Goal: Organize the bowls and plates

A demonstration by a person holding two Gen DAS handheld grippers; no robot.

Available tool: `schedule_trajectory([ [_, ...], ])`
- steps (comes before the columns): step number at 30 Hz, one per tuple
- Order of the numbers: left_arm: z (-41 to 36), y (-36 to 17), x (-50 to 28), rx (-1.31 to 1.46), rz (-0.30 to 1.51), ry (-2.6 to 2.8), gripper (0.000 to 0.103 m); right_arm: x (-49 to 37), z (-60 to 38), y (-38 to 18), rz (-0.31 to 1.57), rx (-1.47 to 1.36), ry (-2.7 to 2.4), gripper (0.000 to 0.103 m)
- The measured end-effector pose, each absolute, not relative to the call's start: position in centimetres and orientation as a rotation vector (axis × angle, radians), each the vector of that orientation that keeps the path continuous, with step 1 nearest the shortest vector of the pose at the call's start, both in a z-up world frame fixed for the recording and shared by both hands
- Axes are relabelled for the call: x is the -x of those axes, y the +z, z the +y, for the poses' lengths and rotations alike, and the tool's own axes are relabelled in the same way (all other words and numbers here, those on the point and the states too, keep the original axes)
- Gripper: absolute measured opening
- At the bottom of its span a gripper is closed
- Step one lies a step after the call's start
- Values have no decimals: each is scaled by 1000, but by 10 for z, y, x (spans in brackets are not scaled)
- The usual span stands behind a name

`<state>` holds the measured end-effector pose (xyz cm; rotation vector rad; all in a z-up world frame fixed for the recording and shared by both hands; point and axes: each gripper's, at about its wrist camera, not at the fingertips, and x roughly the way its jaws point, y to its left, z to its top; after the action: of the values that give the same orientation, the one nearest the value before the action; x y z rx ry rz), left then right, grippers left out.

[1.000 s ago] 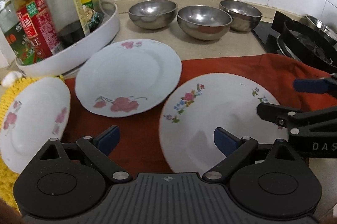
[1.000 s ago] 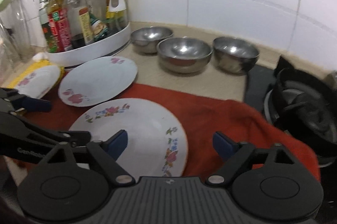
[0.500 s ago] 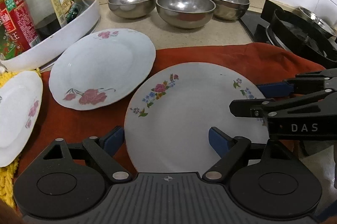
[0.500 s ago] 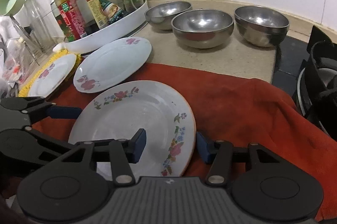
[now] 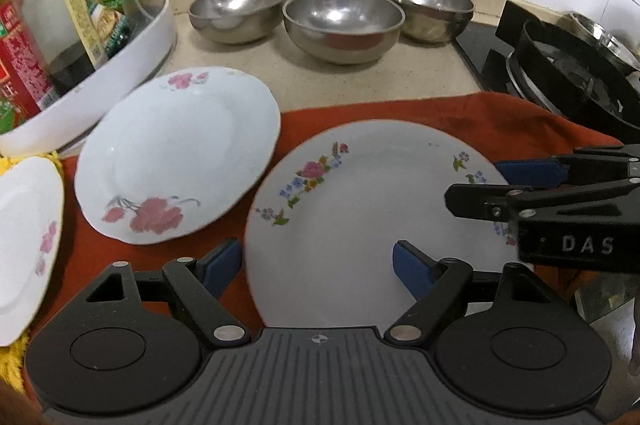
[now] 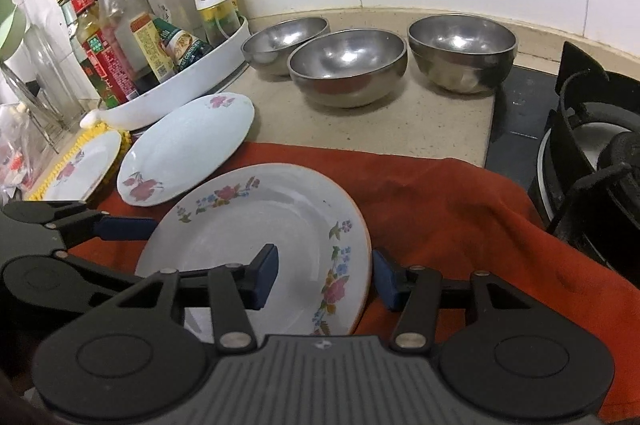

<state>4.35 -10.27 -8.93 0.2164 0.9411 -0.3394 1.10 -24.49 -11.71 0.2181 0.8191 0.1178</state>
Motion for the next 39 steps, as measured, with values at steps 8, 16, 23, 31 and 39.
schedule_trajectory([
  [8,-74,-70,-55,-153,899,-344,92,-11,-245,-101,773,-237,59,49],
  [16,-28,-57,-74,-100,869,-256,92,-40,-216,-88,759,-183,91,56],
  [23,1,-58,-97,-86,862,-229,93,-74,-191,-88,787,-184,159,57],
  [31,5,-70,-136,-77,888,-241,93,-113,-174,-94,808,-165,181,57],
  [39,4,-87,-168,-106,914,-272,95,-149,-178,-109,853,-207,189,58],
])
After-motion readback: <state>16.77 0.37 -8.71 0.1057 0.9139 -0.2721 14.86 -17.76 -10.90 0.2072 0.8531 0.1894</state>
